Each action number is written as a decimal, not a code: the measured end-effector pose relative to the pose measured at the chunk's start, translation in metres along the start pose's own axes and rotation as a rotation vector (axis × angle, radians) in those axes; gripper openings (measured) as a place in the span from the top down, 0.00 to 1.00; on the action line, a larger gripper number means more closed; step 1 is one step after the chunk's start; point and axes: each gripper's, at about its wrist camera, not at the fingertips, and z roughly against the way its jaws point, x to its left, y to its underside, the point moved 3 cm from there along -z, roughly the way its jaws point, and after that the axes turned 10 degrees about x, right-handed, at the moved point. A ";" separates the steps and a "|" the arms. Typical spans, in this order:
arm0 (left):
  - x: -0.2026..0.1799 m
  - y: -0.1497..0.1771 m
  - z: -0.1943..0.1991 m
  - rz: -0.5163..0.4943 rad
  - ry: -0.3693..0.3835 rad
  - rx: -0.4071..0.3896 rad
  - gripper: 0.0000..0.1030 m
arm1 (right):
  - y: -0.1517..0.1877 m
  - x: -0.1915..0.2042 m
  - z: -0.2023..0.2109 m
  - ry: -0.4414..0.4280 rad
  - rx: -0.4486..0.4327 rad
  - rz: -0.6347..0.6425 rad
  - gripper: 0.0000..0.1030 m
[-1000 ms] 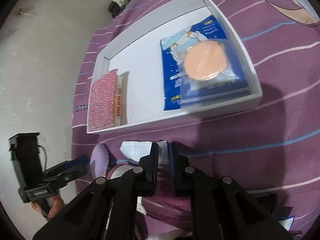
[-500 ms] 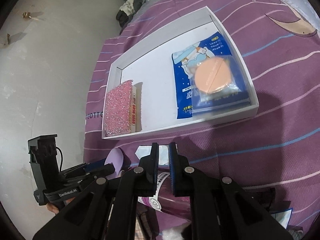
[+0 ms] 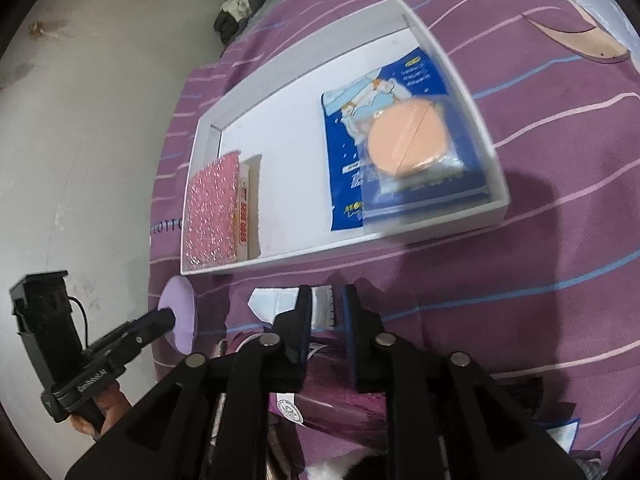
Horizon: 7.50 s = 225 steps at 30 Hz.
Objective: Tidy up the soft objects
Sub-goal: 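Carry the lavender pad toward the tray with the left gripper while the right grips the white strip, then release the lavender pad on the pink sponge with left while right drops the white strip in tray, then move the left gripper to the white plush dog while the right reaches the blue printed packet, then grasp the plush dog with the left gripper while the right grips the blue packet edge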
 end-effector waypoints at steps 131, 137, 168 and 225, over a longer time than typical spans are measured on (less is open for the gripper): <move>-0.070 -0.001 0.042 0.023 -0.156 -0.212 0.54 | 0.030 0.058 0.088 0.172 -0.311 0.116 0.73; -0.086 0.019 0.056 0.005 -0.198 -0.202 0.55 | 0.051 0.064 0.111 0.178 -0.307 0.115 0.72; -0.125 0.085 0.016 -0.090 -0.270 -0.191 0.55 | 0.137 0.000 0.127 0.158 -0.395 0.146 0.47; -0.171 0.124 -0.074 -0.234 -0.117 -0.155 0.54 | 0.157 -0.082 0.100 -0.210 -0.365 -0.077 0.73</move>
